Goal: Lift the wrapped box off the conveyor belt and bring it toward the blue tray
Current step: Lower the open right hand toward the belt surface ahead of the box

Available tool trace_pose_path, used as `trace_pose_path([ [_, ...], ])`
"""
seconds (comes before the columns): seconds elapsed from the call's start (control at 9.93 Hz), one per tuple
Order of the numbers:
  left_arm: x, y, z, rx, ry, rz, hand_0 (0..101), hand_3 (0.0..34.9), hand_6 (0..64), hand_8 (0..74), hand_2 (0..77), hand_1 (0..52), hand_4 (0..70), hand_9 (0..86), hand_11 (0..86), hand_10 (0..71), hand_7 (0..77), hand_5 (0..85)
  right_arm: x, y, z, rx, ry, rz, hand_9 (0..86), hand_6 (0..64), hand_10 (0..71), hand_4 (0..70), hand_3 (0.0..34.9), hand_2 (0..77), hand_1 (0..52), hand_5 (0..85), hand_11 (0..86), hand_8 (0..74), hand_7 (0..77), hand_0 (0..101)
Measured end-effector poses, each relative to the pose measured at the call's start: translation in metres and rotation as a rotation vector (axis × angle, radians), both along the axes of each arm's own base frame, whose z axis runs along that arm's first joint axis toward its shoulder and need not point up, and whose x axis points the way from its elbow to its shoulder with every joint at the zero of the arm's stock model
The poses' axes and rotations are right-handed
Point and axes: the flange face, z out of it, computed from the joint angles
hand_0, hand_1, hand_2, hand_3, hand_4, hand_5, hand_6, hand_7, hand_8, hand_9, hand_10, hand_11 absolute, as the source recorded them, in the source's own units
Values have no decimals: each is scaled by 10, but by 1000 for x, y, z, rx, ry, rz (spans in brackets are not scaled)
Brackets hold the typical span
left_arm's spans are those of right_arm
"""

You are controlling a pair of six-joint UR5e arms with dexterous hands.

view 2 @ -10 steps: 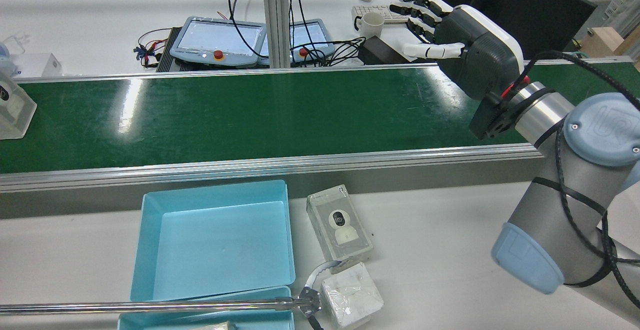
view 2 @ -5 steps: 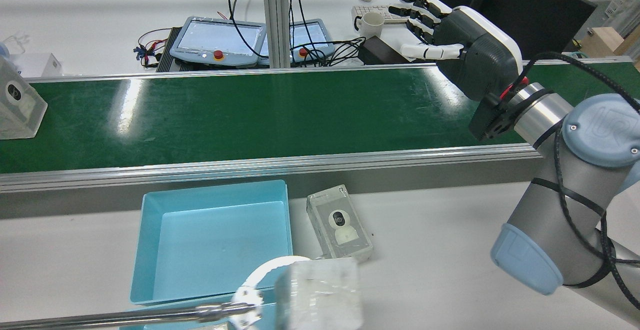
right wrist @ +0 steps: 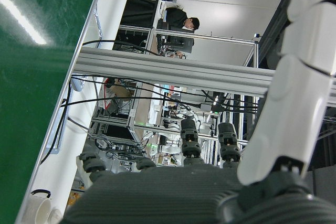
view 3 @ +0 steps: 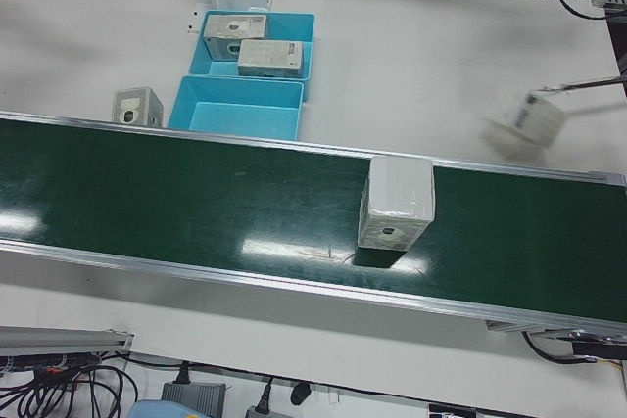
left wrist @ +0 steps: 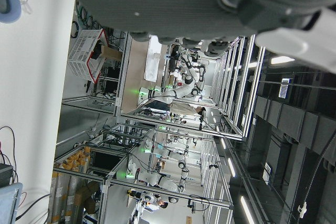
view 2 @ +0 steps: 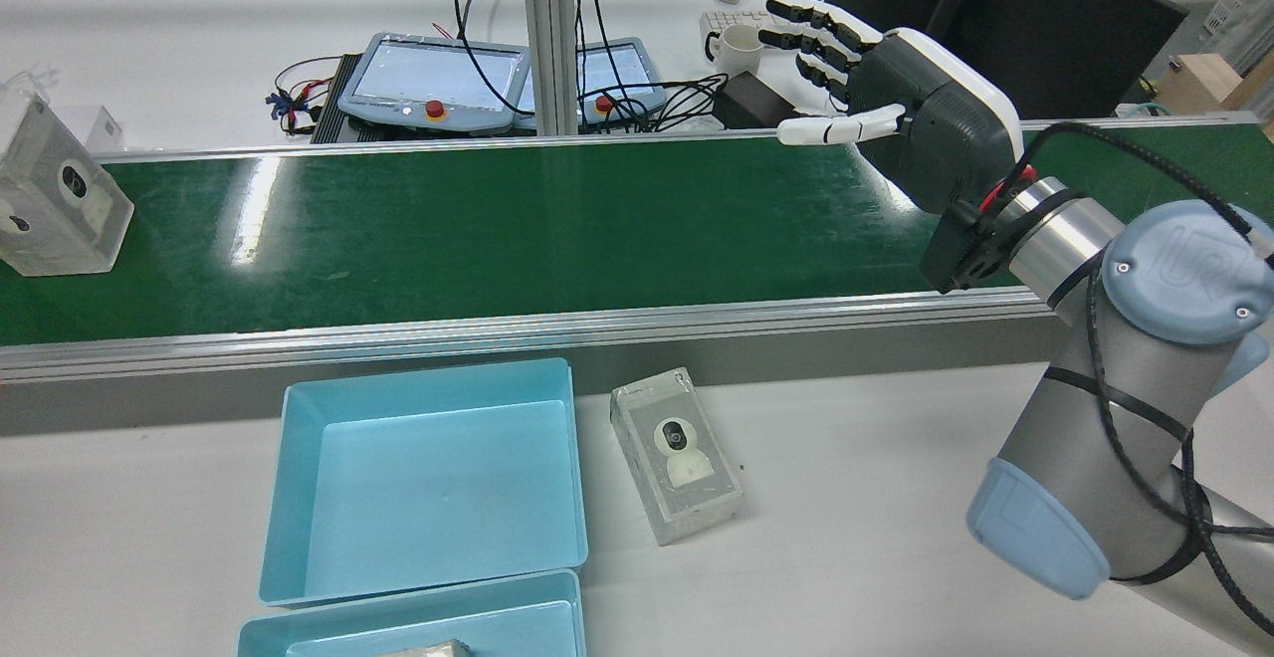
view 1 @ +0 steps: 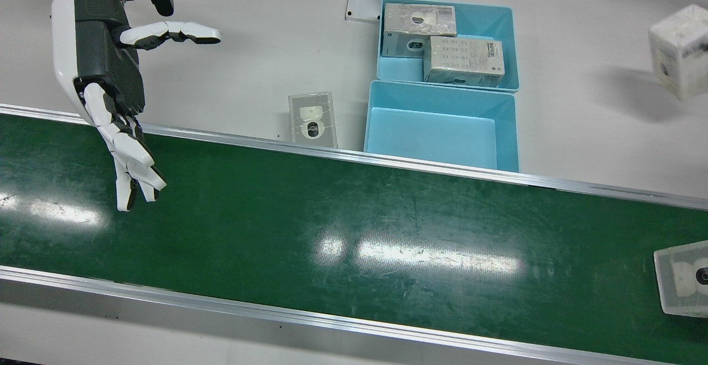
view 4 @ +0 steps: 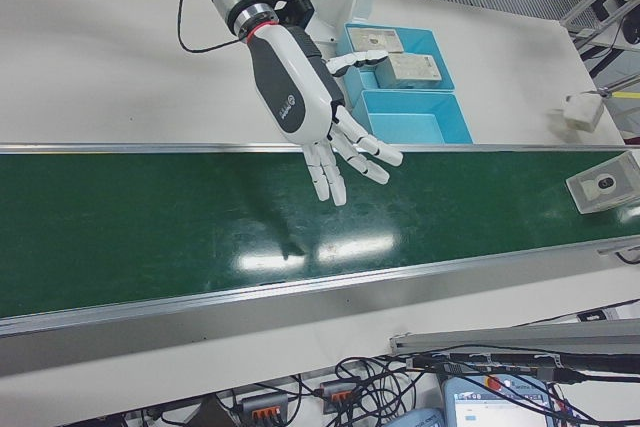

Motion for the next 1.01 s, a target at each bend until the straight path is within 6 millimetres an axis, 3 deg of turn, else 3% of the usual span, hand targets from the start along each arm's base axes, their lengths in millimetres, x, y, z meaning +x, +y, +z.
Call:
trace_pose_path([
  [0.1,0,0,0,0,0,0,0,0,0,5,5,0,0,0,0,5,5,5,-6,-4,6,-14,9,-4,22,0,27,44,296,71,87,153,60,0,147,428],
  [0.2,0,0,0,0,0,0,0,0,0,5,5,0,0,0,0,5,5,5,-11,-9,10,-26,16,-5,22,0,27,44,296,71,87,153,60,0,147,428],
  [0.3,0,0,0,0,0,0,0,0,0,5,11,0,0,0,0,0,5,5,-16,-14,11,-29,15,-5,60,0,44,0,296,55,65,147,54,0,153,381],
  [0.6,0,0,0,0,0,0,0,0,0,5,5,0,0,5,0,0,5,5,-28,-28,6,-10,-4,-5,65,0,38,0,297,65,65,93,65,27,114,365],
  [1.01,0,0,0,0,0,0,0,0,0,5,5,0,0,0,0,5,5,5,-28,-32,4,1,-4,-5,82,0,27,0,297,82,76,120,71,27,136,366],
])
